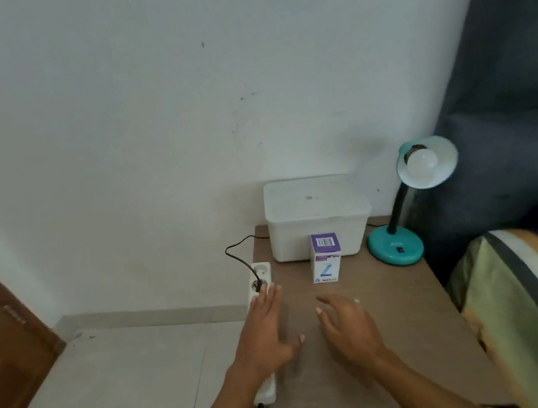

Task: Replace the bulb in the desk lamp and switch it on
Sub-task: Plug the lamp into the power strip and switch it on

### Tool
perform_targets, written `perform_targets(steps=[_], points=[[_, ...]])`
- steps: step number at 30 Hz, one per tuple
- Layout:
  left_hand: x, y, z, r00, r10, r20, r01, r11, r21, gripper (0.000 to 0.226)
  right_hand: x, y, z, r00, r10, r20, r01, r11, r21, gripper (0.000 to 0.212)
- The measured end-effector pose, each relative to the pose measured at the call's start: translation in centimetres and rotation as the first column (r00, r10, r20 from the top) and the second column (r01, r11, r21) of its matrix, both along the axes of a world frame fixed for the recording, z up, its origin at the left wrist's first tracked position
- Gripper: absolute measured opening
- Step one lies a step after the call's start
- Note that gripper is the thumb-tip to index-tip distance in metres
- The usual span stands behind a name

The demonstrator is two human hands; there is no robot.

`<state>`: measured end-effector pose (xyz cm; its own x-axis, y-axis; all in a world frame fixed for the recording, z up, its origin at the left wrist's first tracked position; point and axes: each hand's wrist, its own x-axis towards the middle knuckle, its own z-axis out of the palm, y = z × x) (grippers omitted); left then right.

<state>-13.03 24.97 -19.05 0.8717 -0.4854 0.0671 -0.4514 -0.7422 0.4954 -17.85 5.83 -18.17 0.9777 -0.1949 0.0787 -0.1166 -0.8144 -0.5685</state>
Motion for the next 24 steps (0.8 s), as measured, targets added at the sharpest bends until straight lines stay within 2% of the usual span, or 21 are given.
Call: perform_targets(steps=[5,9,13,19,24], points=[[-3.4,-5.4,0.5,0.984,-0.176,0.001,0.176,0.983,0.046,0.102,-4.1,-6.8,-0.7,0.988,-0.152,0.002,0.152,0.988,0.006,0.047],[-3.4,-11.0,-0.2,0.949,-0.295,-0.109,0.307,0.945,0.115,0.126,-5.2,-12.2,-0.9,0.977,-0.207,-0.04,0.206,0.978,-0.026,0.064],[-1.7,-16.0,-0.8,0.909,-0.382,-0.166,0.408,0.897,0.17,0.147,-4.6,-17.1,-1.7,0.983,-0.179,-0.044,0.172,0.976,-0.137,0.07],[4.1,-21.3,-2.6,0.903,-0.417,-0.104,0.43,0.883,0.188,0.152,-0.6,-22.2,-3.7,0.996,-0.082,-0.045,0.072,0.979,-0.188,0.072],[8.3,-24.0,-2.9,0.898,-0.432,-0.079,0.439,0.891,0.117,0.154,3.2,-24.7,-5.1,1.0,-0.019,0.007,0.02,0.971,-0.237,0.071]])
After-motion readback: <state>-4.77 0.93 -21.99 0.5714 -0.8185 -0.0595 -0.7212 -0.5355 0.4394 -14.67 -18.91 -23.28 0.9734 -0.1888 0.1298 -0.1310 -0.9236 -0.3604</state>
